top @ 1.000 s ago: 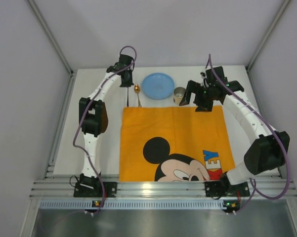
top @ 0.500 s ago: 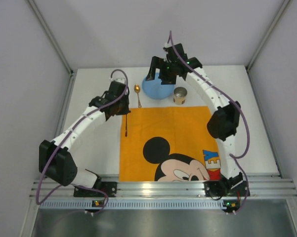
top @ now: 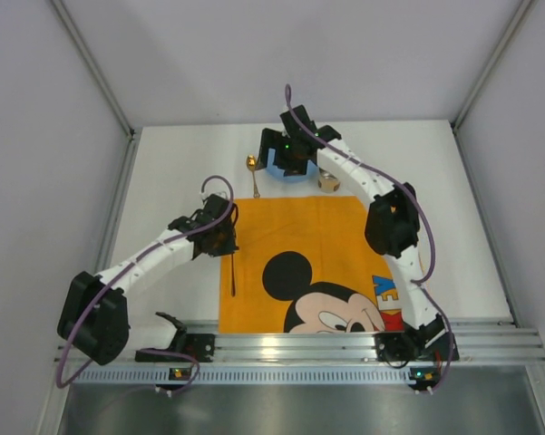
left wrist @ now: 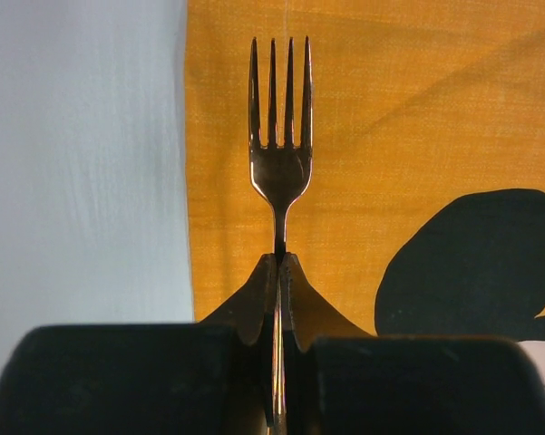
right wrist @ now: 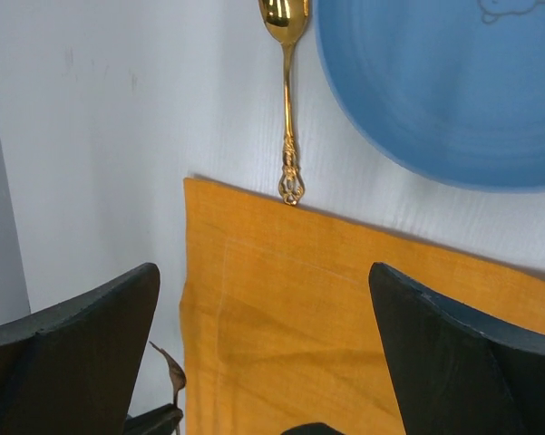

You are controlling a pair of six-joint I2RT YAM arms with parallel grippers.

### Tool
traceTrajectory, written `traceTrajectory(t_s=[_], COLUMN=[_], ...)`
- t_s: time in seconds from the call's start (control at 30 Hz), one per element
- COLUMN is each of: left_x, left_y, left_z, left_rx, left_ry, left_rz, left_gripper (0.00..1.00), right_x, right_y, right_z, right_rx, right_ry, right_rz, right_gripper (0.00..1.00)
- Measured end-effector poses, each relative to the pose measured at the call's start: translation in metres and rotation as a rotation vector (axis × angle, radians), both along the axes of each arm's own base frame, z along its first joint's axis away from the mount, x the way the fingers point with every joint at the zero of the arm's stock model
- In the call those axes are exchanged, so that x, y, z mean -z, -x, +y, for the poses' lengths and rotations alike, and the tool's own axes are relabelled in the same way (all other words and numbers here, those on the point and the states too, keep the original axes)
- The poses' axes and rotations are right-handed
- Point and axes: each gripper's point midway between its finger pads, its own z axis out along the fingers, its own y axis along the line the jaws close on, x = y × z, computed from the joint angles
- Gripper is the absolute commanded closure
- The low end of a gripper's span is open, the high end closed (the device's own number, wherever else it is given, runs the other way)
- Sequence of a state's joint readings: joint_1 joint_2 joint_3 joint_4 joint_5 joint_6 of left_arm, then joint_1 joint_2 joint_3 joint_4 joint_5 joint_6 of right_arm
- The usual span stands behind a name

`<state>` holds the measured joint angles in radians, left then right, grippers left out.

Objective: Set the dinner table for one person

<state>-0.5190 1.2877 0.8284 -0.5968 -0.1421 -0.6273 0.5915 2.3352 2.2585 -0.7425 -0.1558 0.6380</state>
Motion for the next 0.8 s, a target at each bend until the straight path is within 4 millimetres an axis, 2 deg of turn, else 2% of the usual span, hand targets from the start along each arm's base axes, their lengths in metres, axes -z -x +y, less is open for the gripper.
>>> traceTrajectory(t_s=[0.1,0.17,0.2,0.27,0.3,0.4,0.43,0.5,0.53,0.63,0.7,0.8], left_x=[0.003,0.008,0.012,0.021,0.025,0.026,0.026,0.025,0.022,0.0,-0.023,-0.057], left_y=[-0.003,-0.003,-0.003,0.002,0.004,0.005,0.005,0.002,0.0,-0.018,-0.04,-0.078], left_z=[-0.003,-0.005,-0.006,-0.006,-0.006,-0.006,-0.006,-0.006,-0.006,-0.011,-0.019,-0.032], left_rx=[0.002,0.006,0.009,0.017,0.018,0.028,0.031,0.037,0.038,0.044,0.048,0.059], left_ry=[0.013,0.016,0.015,0.009,0.004,-0.002,-0.005,-0.015,-0.022,-0.03,-0.028,-0.022], left_rz=[-0.009,-0.005,0.002,0.024,0.035,0.036,0.039,0.04,0.04,-0.006,-0.07,-0.155], left_gripper=[1.0,0.93,0.85,0.78,0.71,0.56,0.42,0.34,0.27,0.21,0.2,0.21], right_x=[-0.011,-0.021,-0.025,-0.035,-0.04,-0.053,-0.057,-0.063,-0.065,-0.067,-0.062,-0.044], right_y=[0.008,0.015,0.018,0.027,0.032,0.038,0.04,0.041,0.04,0.035,0.03,0.024], right_z=[-0.015,-0.029,-0.035,-0.051,-0.058,-0.08,-0.088,-0.107,-0.117,-0.15,-0.176,-0.211], right_rx=[0.013,0.026,0.03,0.046,0.052,0.078,0.088,0.118,0.136,0.205,0.261,0.331], right_ry=[0.018,0.031,0.034,0.048,0.054,0.072,0.08,0.093,0.104,0.13,0.157,0.208], right_rz=[-0.015,-0.024,-0.033,-0.044,-0.049,-0.081,-0.091,-0.108,-0.114,-0.128,-0.12,-0.084], right_gripper=[0.0,0.0,0.0,0.0,0.0,0.0,0.0,0.0,0.0,0.0,0.01,0.09])
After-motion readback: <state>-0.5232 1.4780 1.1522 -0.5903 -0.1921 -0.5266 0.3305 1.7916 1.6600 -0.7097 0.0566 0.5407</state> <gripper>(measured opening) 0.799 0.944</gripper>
